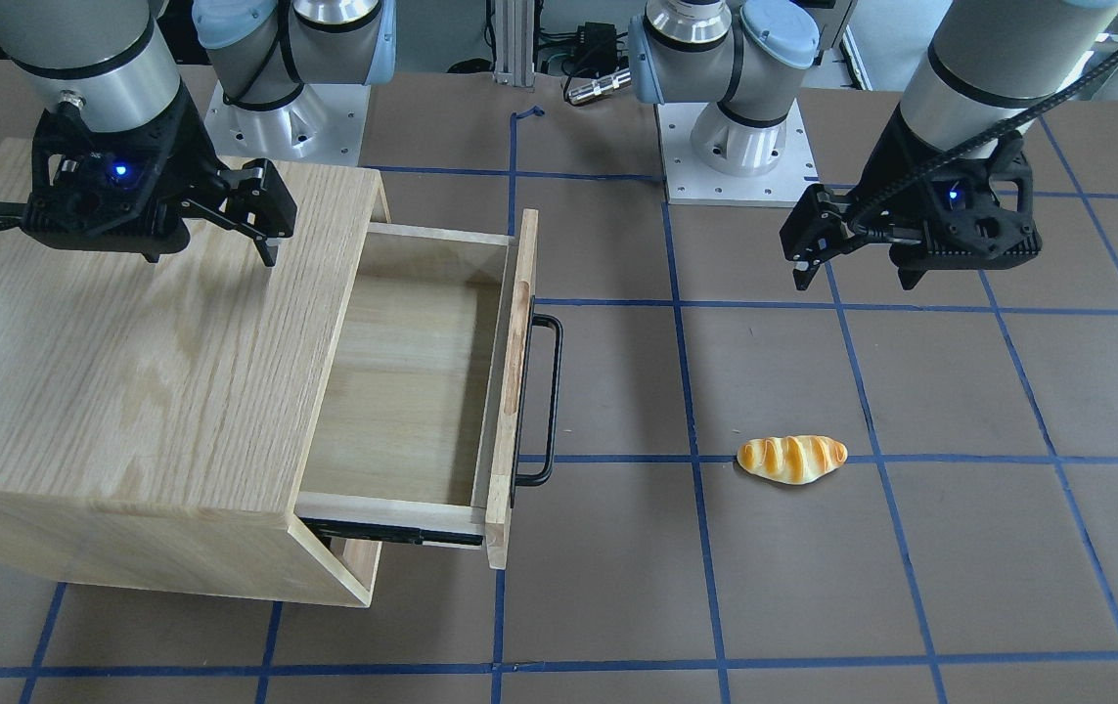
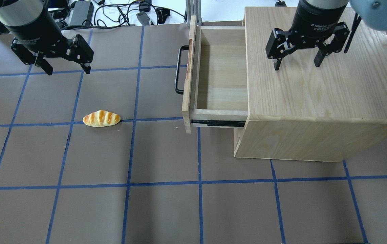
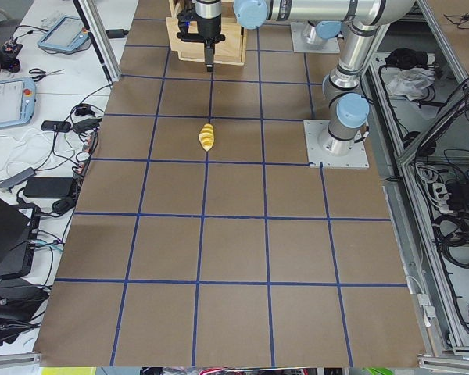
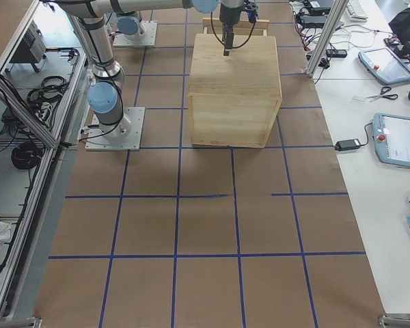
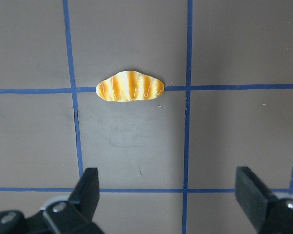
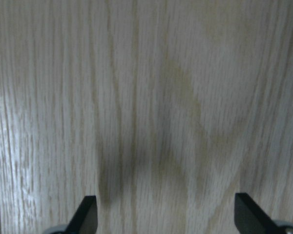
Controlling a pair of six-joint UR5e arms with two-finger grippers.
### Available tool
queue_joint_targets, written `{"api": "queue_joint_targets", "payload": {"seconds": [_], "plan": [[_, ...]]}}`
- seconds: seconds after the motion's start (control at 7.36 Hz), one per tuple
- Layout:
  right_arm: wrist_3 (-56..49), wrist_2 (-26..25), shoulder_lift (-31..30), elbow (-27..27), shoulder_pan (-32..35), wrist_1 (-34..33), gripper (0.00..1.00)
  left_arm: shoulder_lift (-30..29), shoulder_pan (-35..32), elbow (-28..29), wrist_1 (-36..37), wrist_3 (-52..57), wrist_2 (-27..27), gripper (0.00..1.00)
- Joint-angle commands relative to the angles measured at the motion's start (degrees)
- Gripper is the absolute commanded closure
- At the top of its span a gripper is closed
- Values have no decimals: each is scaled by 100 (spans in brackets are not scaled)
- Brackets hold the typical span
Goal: Open upper drawer
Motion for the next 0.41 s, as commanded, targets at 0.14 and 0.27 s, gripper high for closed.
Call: {"api": "queue_joint_targets", "payload": {"seconds": [0.14,0.27], "plan": [[5,0,0,0,6,0,0,27,-3,-22,0,-23,1,0],[5,0,0,0,6,0,0,27,-3,-31,0,-23,9,0]]}}
